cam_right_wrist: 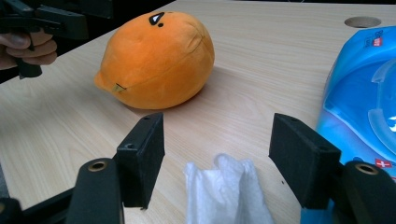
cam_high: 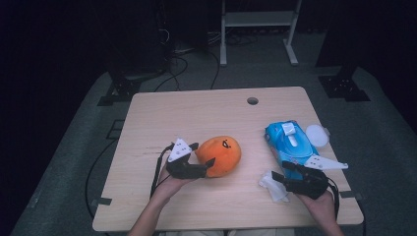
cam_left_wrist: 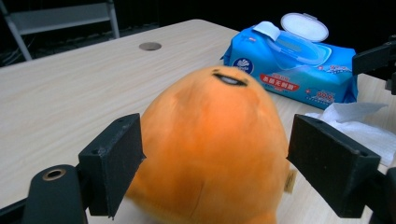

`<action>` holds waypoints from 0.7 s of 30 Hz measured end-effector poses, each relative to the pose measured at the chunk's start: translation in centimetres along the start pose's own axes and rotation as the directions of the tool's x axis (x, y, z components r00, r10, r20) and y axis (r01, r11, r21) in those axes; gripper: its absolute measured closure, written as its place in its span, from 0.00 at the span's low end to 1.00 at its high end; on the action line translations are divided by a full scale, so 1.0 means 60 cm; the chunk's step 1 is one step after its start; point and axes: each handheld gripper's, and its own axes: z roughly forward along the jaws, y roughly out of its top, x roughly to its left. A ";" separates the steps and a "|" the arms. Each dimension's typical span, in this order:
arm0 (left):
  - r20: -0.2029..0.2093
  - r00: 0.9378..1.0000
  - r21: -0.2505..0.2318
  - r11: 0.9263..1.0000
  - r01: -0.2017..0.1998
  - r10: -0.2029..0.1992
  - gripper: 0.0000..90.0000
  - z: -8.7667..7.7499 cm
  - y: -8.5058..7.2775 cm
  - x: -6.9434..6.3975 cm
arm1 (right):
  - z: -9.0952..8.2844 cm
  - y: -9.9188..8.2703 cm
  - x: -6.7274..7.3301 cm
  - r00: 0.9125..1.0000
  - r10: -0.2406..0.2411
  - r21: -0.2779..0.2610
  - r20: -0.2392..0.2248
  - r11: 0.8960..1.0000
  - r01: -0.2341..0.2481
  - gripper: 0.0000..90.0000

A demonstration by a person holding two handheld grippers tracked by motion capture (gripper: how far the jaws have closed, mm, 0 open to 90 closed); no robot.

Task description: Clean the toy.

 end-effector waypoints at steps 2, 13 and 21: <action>-0.010 1.000 0.007 1.000 -0.001 0.001 0.20 -0.007 -0.006 0.002 | 0.001 -0.001 0.000 1.000 0.001 0.002 0.000 1.000 -0.001 0.38; -0.058 0.998 0.005 1.000 0.024 -0.023 0.20 -0.053 -0.033 0.011 | 0.008 0.000 0.003 1.000 0.002 0.006 -0.001 1.000 -0.002 0.38; -0.106 0.994 0.023 1.000 0.020 -0.017 0.19 -0.091 -0.063 0.015 | 0.010 -0.003 -0.001 1.000 0.014 0.011 0.004 1.000 -0.014 0.38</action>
